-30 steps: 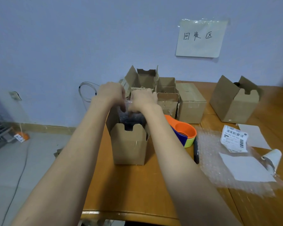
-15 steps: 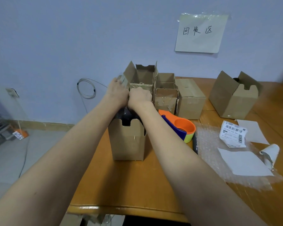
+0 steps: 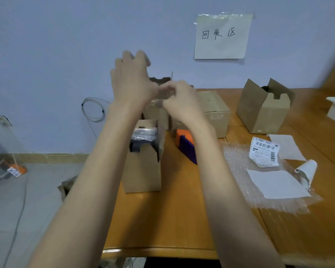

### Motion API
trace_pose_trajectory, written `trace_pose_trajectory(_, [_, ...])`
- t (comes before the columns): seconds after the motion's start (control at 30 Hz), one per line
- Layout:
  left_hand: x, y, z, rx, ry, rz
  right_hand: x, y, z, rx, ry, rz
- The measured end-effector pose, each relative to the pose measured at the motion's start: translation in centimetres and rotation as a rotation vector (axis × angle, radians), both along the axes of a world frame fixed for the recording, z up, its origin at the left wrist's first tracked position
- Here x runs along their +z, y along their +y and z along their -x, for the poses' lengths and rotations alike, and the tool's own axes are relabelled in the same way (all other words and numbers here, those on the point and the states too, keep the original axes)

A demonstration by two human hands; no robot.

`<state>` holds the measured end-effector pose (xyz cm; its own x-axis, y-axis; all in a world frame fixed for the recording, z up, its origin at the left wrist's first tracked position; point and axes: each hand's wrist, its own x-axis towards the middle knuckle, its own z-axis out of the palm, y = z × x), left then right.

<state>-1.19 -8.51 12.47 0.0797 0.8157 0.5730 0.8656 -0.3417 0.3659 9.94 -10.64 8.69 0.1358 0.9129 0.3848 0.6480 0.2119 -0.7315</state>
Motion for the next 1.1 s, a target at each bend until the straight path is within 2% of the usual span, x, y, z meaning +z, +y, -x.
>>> trace_pose_trajectory(0.03, [0.2,-1.4,-1.2,-0.11,-0.202,-0.107,0.1,-1.3,-1.8,-0.055,0.068,-0.061])
trace_pose_trajectory(0.07, [-0.1,-2.9,-2.7,-0.225,-0.347,-0.125,-0.2,-2.7,-3.7,-0.114,0.122,-0.083])
trace_pose_trajectory(0.1, [-0.9,-4.3,-4.2,-0.326,-0.414,-0.061,-0.9,-3.8,-5.7,-0.169,0.16,-0.065])
trace_pose_trajectory(0.13, [-2.3,-5.3,-5.9,-0.404,-0.407,0.064,-1.9,-5.0,-7.6,-0.227,0.163,-0.009])
trace_pose_trajectory(0.2, [-6.2,-6.4,-9.2,-0.49,-0.203,0.375,-5.0,-6.5,-11.0,-0.327,0.11,0.207])
trace_pose_trajectory(0.27, [-10.3,-7.4,-11.8,-0.446,0.115,0.536,-8.3,-7.6,-13.4,-0.411,0.08,0.388])
trace_pose_trajectory(0.3, [-12.0,-7.8,-12.8,-0.401,0.238,0.545,-9.7,-8.0,-14.2,-0.446,0.078,0.44])
trace_pose_trajectory(0.37, [-14.5,-8.6,-14.0,-0.339,0.346,0.54,-12.1,-8.4,-14.9,-0.472,0.085,0.475])
trace_pose_trajectory(0.53, [-16.9,-8.7,-15.1,-0.221,0.385,0.451,-15.6,-8.7,-15.5,-0.451,0.02,0.398])
trace_pose_trajectory(0.83, [-16.3,-8.2,-14.6,-0.268,0.074,0.523,-16.6,-8.8,-15.9,-0.555,-0.055,0.296])
trace_pose_trajectory(0.97, [-16.1,-8.0,-14.0,-0.329,0.053,0.494,-16.7,-8.6,-16.1,-0.587,-0.031,0.307])
trace_pose_trajectory(1.1, [-15.9,-8.0,-13.7,-0.421,0.066,0.362,-17.0,-8.3,-16.4,-0.609,-0.016,0.305])
